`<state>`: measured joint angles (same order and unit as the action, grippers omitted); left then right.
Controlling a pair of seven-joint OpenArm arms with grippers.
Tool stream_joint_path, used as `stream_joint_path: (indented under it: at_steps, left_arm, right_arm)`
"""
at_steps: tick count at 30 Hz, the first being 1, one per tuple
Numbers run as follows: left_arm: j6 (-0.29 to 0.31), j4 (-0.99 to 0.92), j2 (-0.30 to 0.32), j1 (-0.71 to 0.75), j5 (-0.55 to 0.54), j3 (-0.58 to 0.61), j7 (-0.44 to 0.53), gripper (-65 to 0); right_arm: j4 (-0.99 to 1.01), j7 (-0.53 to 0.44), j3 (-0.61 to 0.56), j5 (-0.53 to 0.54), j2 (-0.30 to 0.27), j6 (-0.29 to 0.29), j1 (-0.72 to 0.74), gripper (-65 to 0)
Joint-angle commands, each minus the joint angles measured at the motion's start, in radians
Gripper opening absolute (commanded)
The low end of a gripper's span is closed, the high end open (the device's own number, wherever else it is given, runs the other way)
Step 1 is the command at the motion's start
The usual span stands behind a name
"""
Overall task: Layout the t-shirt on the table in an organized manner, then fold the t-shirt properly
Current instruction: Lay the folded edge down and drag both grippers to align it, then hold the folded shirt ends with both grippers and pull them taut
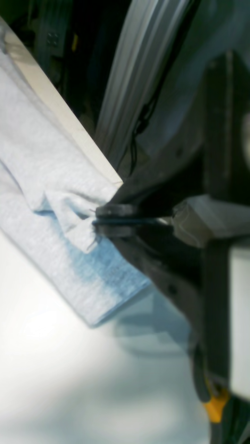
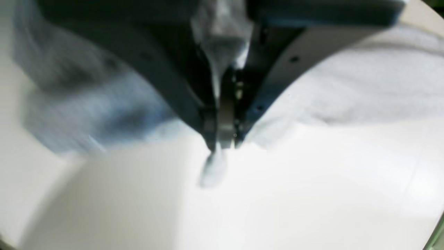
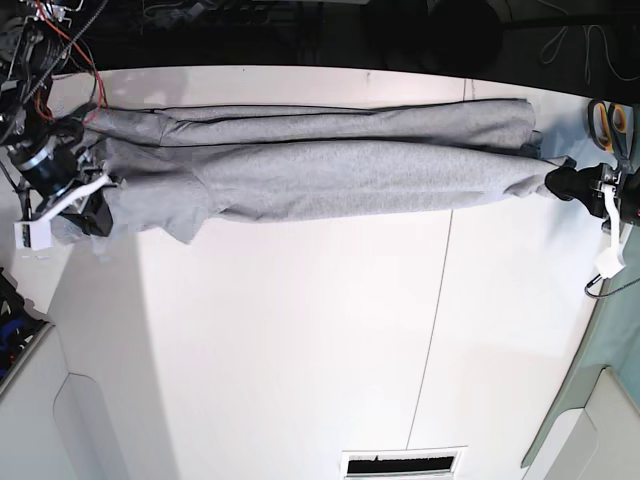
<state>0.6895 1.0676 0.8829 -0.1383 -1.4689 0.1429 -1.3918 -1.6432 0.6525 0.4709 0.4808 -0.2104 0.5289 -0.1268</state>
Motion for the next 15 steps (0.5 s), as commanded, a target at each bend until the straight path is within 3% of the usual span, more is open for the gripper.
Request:
stream_joint_path:
  at_steps: [1, 8, 12, 15]
  left_arm:
    - [0.009, 0.012, 0.038, -0.006, -0.015, -0.011, -0.004, -65.0]
    - [0.009, 0.012, 0.050, 0.035, -0.015, -0.011, -0.004, -64.5]
    - [0.009, 0.012, 0.041, 0.071, -0.015, -0.011, -0.004, -51.4]
    - [0.009, 0.012, 0.036, 0.101, -0.015, -0.011, -0.004, -43.5]
  right_arm:
    - [-0.025, -0.020, 0.017, 0.021, -0.011, 0.011, -0.014, -65.0]
    - [-0.009, -0.038, 0.037, 0.013, -0.011, 0.010, -0.068, -65.0]
    - [-0.008, -0.085, 0.037, 0.014, -0.011, 0.008, -0.067, -44.6]
    - [-0.009, -0.084, 0.037, 0.018, -0.011, 0.006, -0.059, -41.2]
